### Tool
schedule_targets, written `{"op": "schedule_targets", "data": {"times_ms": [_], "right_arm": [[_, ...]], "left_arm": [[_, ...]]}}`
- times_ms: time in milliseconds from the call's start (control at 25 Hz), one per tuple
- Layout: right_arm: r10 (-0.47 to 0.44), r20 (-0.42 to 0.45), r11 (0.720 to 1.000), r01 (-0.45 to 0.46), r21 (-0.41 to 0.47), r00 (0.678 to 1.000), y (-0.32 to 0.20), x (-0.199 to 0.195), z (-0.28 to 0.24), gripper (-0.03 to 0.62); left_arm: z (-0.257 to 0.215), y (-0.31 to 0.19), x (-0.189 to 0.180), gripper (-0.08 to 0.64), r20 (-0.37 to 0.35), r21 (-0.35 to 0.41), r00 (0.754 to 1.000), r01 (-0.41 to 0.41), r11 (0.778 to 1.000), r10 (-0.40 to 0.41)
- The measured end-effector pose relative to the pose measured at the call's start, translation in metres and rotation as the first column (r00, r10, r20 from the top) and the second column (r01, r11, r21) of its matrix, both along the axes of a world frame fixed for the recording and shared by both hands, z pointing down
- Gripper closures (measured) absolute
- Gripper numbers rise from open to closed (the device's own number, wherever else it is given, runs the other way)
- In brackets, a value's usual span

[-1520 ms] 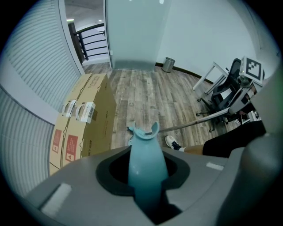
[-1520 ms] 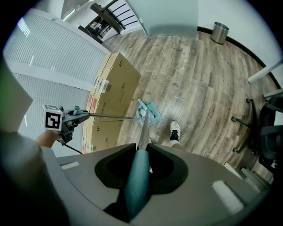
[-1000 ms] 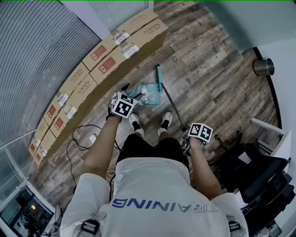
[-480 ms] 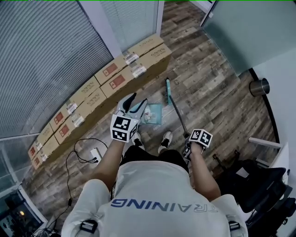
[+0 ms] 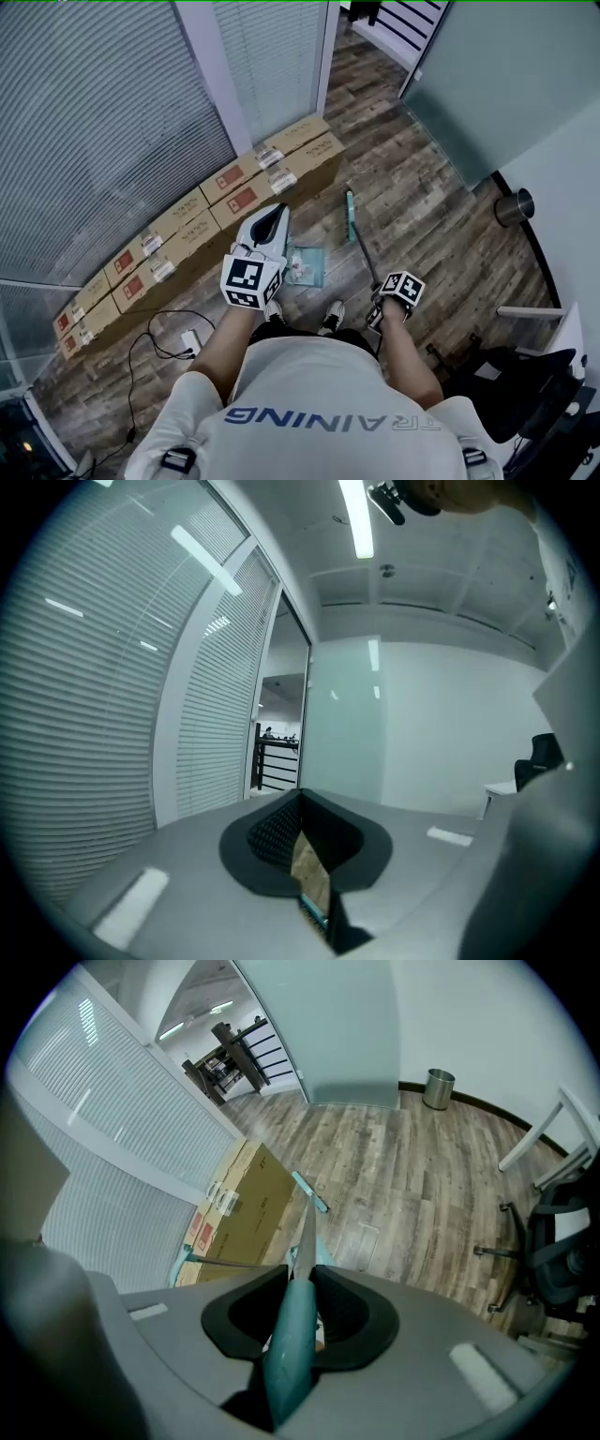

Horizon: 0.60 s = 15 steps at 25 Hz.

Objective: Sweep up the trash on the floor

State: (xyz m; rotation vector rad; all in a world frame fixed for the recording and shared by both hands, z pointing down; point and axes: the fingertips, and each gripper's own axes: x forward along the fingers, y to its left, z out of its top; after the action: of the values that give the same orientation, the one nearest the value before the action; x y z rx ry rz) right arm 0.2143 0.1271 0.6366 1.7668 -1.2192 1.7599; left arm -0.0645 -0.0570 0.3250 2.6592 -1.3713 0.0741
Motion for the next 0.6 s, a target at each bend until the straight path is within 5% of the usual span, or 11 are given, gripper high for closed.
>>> {"op": "schedule_targets", "data": {"times_ms": [600], "right_arm": [[-0.098, -0.102, 0.992, 0.105, 0.067, 0.990, -0.037, -0.002, -0.036, 0.486]], "left_arm": [[0.002, -0.003, 0.061, 0.558, -0.007, -0.009, 0.999, -0.047, 0.999, 0.047]]}}
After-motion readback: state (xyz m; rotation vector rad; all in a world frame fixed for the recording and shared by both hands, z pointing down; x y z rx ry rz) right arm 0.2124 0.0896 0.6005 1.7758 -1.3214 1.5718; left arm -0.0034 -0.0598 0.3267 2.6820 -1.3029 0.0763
